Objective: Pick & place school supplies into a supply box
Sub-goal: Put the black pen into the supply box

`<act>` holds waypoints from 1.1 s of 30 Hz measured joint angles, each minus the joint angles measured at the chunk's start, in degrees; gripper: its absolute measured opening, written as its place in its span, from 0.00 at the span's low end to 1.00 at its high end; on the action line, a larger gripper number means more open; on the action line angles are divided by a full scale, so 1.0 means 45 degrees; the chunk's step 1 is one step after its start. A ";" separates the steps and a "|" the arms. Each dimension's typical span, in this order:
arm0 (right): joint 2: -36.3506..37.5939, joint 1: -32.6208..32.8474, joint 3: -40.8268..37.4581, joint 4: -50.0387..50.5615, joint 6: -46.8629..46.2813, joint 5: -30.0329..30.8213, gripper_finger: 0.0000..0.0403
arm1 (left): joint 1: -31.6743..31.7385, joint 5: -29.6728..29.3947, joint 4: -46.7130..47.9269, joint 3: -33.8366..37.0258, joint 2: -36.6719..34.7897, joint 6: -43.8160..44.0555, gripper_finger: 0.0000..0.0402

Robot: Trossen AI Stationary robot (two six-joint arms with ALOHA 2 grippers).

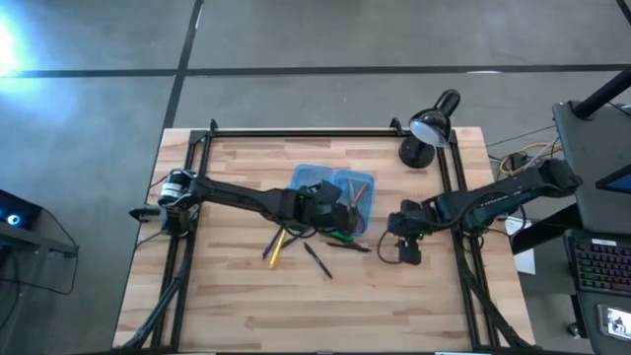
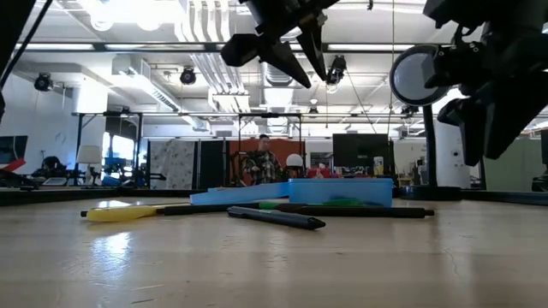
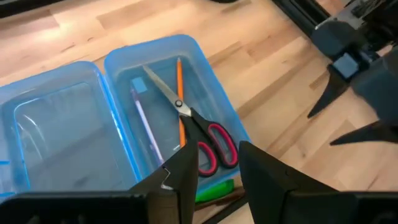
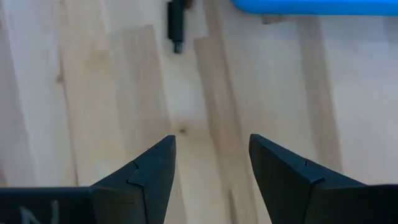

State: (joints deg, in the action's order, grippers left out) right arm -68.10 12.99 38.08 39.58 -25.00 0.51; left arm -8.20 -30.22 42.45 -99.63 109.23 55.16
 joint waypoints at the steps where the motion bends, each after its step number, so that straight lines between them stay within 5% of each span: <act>1: -0.0092 0.0133 -0.0024 -0.0207 -0.0072 0.0010 0.48 | -0.0031 0.0002 0.0012 0.0063 -0.0052 0.0000 0.25; 15: -0.1390 0.0866 -0.0702 -0.3861 0.0656 0.0937 0.48 | -0.0278 -0.0178 -0.0009 0.0659 -0.0638 0.0546 0.25; 33: -0.4759 0.0682 -0.0650 -0.7797 0.0414 0.0981 0.48 | -0.0680 -0.0758 -0.3242 0.5926 -0.3812 0.2569 0.25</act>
State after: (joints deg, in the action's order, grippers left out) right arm -89.51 16.06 35.16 4.49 -23.13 4.93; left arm -11.26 -33.63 27.86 -72.96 92.08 66.72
